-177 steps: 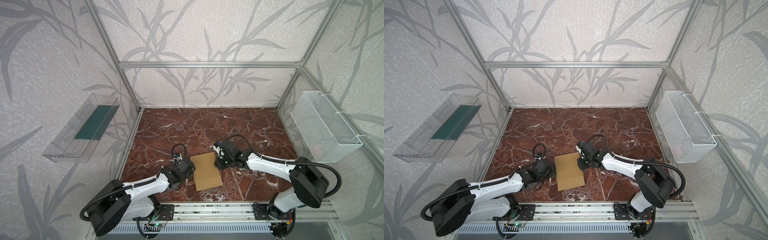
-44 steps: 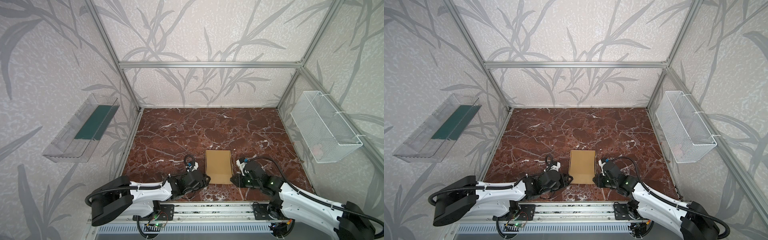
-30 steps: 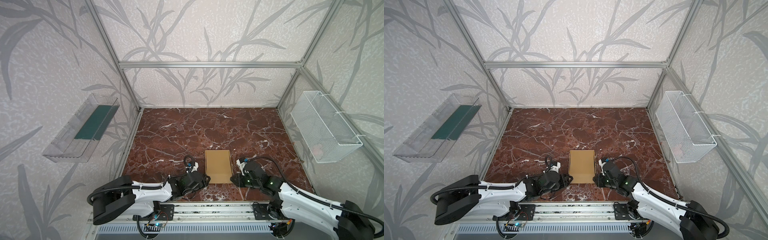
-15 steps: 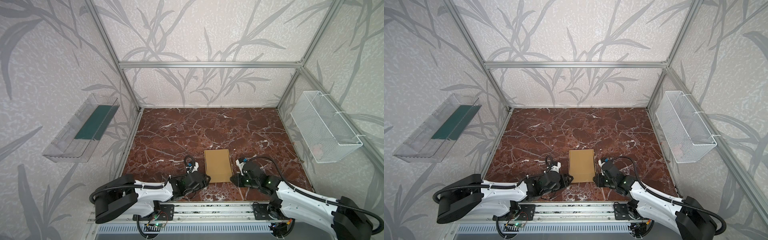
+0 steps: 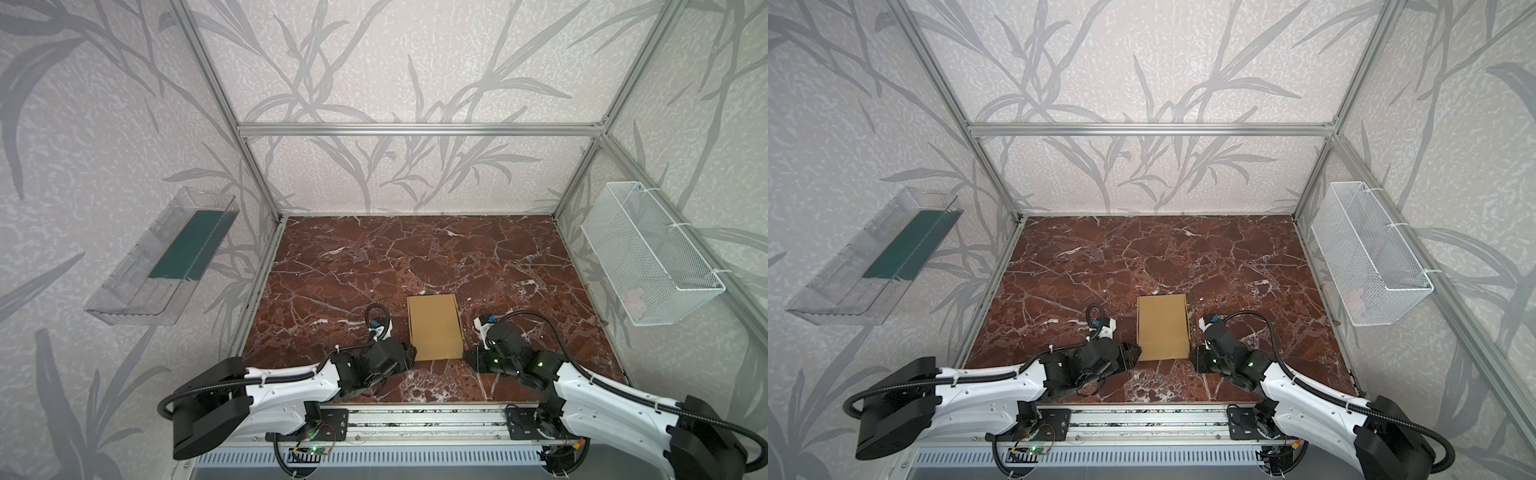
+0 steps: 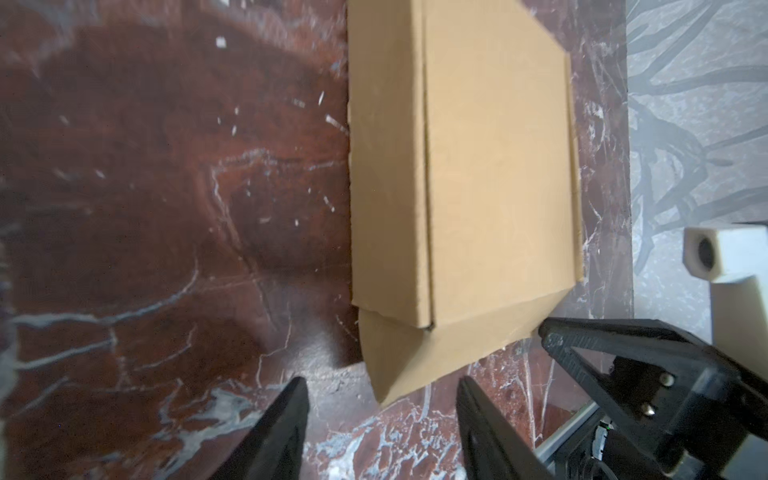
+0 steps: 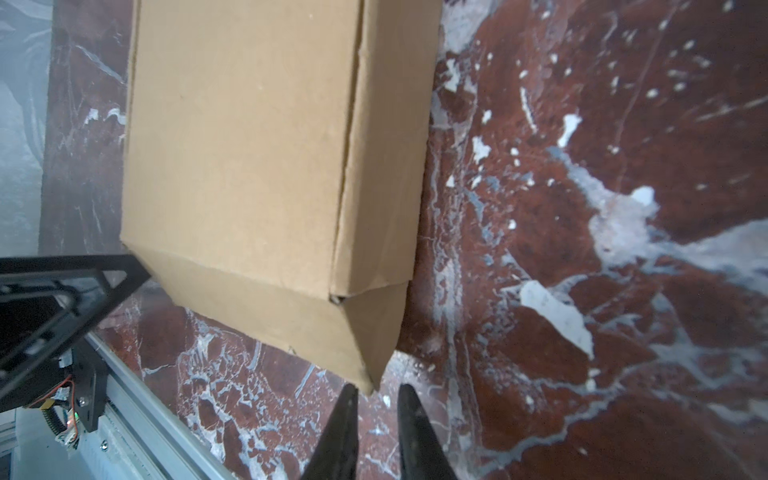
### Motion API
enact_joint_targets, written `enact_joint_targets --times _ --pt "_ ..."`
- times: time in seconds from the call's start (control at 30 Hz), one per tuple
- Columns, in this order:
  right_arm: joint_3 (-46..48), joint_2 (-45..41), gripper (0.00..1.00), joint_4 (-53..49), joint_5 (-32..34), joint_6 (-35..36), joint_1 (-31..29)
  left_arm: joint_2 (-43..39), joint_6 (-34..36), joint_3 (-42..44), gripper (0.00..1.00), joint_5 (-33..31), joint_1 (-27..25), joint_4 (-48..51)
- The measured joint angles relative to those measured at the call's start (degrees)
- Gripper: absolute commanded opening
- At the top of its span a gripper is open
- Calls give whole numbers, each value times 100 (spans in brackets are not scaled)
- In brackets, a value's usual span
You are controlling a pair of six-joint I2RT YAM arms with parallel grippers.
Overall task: Fold the paper box
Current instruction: 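Lift the left gripper away beyond the box while the right gripper holds the flap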
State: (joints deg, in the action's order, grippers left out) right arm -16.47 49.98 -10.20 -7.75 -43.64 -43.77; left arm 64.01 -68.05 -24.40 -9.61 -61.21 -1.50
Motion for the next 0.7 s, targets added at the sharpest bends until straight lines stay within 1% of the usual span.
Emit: enact_joint_targets --times 0.03,0.07,0.13,0.17,0.27,0.37,0.43,0.53,0.7 --pt "-22 -96 21 -63 -2 0 0 -109 168 -208 67 -13 120 201" --pt "-44 -160 21 -96 -2 0 0 -177 330 -404 68 2 258 352" --pt "-111 -234 21 -164 2 -7 -35 -227 719 -844 71 118 686 612" --pt "-144 -240 21 -177 17 -9 -79 -205 905 -1025 74 184 870 708" --pt "-223 -221 21 -175 76 -59 -348 44 1480 -1650 78 269 1342 1134" --pt "-302 -105 21 -122 223 -151 -708 599 1989 -2378 78 417 1641 1495" --pt "-326 63 21 22 278 -232 -905 1113 2280 -2900 78 597 1851 1641" --pt "-332 321 21 234 304 -339 -1071 1847 2533 -3532 78 927 2177 1775" --pt "-354 883 21 688 339 -466 -1279 3014 2861 -4592 78 1244 2500 2092"
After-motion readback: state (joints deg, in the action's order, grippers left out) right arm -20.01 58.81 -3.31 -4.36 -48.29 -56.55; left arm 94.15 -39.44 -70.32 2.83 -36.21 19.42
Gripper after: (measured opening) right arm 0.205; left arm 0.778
